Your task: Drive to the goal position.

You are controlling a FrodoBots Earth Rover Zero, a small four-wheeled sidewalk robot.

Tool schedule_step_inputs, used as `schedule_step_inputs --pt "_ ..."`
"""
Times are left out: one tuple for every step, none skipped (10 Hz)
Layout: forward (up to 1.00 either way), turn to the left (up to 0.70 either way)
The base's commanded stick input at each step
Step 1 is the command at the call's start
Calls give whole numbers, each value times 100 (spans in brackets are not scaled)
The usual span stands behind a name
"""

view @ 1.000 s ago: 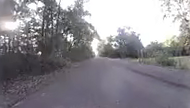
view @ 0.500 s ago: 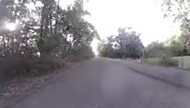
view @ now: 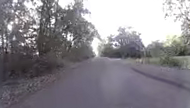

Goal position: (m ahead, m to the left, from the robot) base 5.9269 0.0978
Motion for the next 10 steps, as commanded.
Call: schedule_step_inputs --pt "70 0" --pt "70 0" --pt "70 0" --pt "70 0" --pt "70 0" --pt "70 0" --pt "70 0" --pt "70 0" --pt "70 0" --pt "70 0"
